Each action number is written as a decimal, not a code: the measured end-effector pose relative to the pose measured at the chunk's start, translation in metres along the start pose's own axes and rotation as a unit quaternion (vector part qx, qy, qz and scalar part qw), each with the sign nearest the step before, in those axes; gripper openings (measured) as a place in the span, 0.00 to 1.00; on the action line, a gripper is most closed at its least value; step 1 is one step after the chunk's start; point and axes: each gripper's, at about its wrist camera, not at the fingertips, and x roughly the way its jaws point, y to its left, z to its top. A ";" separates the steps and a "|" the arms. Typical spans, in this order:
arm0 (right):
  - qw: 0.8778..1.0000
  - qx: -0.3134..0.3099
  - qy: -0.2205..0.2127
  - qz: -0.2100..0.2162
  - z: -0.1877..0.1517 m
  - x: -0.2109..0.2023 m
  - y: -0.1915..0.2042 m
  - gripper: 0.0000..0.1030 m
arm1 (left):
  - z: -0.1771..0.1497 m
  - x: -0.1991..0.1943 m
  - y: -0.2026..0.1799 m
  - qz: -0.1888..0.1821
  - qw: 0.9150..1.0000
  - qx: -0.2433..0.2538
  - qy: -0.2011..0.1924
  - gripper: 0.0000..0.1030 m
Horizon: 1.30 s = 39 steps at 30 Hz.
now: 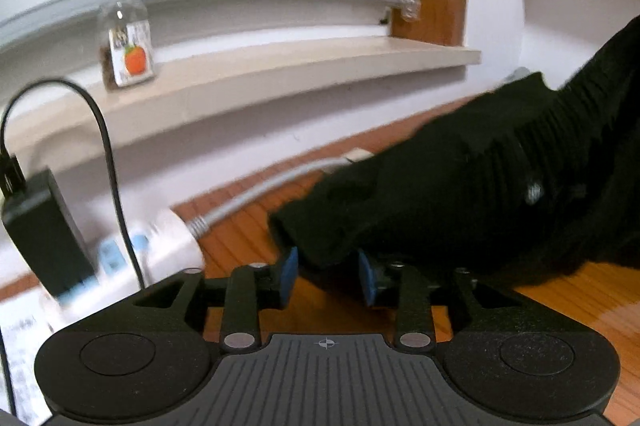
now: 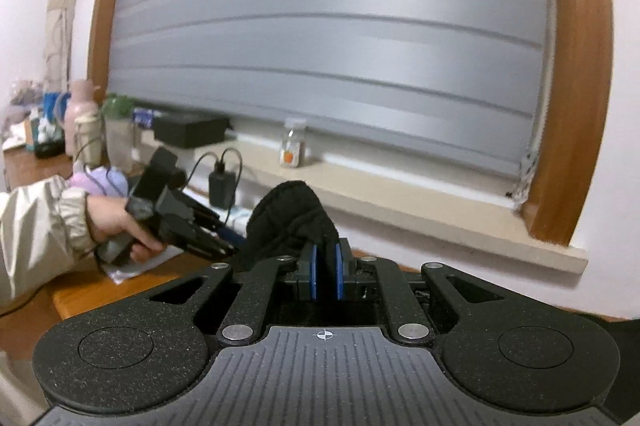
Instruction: Fold clothes
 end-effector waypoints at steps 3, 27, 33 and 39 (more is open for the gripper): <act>1.000 0.010 -0.008 0.003 0.001 -0.002 -0.005 0.10 | 0.003 0.009 0.005 0.015 1.000 -0.013 0.001 0.41; 0.980 0.045 0.015 0.191 0.004 0.025 0.060 0.09 | 0.039 0.020 0.056 0.077 0.993 -0.085 -0.020 0.08; 0.957 0.035 0.114 0.265 -0.051 0.083 0.118 0.09 | 0.031 0.010 0.058 0.070 0.995 -0.077 0.006 0.26; 0.948 0.064 0.129 0.283 -0.058 0.102 0.110 0.17 | 0.033 -0.021 0.047 0.044 0.996 -0.082 -0.019 0.28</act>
